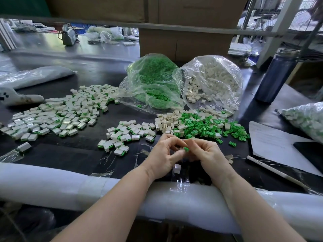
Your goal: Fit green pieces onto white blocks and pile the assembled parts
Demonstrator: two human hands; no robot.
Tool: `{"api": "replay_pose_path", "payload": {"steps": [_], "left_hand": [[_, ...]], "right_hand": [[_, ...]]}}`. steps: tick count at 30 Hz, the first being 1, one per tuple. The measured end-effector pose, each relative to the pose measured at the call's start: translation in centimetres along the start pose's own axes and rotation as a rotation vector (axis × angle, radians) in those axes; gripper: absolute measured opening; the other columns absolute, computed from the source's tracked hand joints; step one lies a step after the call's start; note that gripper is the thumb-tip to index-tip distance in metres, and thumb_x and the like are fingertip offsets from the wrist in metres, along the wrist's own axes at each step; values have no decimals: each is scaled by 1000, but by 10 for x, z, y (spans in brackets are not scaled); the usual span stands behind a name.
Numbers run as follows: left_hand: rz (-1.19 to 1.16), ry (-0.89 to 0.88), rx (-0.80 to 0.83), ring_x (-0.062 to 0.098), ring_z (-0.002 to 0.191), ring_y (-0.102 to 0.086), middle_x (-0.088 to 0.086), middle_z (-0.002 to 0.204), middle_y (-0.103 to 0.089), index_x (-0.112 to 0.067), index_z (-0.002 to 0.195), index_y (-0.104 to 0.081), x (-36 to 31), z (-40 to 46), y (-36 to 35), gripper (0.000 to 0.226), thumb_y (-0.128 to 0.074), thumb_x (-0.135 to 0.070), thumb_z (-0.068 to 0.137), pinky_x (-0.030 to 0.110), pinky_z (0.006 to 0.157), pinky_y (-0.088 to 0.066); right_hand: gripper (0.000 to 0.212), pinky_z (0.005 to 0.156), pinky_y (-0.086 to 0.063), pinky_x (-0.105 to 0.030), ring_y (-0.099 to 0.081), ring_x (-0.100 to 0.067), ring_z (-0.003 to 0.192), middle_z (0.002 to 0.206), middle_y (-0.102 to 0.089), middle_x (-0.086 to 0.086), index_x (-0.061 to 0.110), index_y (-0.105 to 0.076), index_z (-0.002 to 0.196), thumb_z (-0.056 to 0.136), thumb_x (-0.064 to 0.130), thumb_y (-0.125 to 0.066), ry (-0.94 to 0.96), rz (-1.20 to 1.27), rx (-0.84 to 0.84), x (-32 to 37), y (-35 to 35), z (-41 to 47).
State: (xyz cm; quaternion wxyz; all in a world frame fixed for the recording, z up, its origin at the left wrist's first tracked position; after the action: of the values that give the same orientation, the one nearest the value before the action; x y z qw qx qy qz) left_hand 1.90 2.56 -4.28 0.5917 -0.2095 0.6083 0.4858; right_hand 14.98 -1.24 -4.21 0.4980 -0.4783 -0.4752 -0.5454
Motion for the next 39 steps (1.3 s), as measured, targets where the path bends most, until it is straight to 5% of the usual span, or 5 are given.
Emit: {"api": "replay_pose_path", "payload": {"steps": [14,22,26,30,39], "left_hand": [[69,33,-35,13,80,-55,0,100,-52,-13,86,-64,0,1,0,2,-65,-15,85,18,75,-47],[60,94,-232,8,74,-56,-6,79,-59,-19,96,-61,5,0,9,9,-60,-14,89,15,72,-48],[33,152,-396,15,77,-59,-1,86,-58,-26,97,-59,9,-1,15,18,-54,-10,92,24,76,-53],[199,175,-533,1,78,-49,2,111,-46,-17,111,-62,11,-1,23,24,-51,-6,92,-2,72,-34],[559,293,-359,26,139,-12,12,147,-10,0,134,-38,11,2,12,42,-44,-16,96,20,110,-10]], "right_hand": [[18,58,-46,-19,-52,-4,58,61,-60,8,21,-64,71,83,9,-67,78,-312,-127,0,7,1],[10,92,-41,-33,-53,-23,102,101,-60,-2,14,-64,97,88,11,-60,21,-684,-549,2,27,-1],[37,109,-24,-37,-34,-28,130,140,-44,-10,10,-53,127,91,18,-55,-240,-907,-698,-2,43,-4],[52,117,-7,-38,-12,-25,144,156,-19,-11,10,-30,144,97,27,-44,-421,-999,-630,-6,46,-2],[32,106,-26,-37,-42,-29,122,132,-52,-8,12,-55,125,96,19,-46,-332,-1133,-585,-4,41,-4]]}}
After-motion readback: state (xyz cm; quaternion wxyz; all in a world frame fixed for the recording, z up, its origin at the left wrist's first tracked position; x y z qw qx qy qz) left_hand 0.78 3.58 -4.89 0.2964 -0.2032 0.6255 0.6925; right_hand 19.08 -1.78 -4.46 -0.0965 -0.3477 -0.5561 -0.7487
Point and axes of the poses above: each hand's wrist, its own z-axis towards the middle knuckle, its own y-axis out of the back of the hand, x = y × z, the point moved 3 cm from there along z, towards the middle knuckle
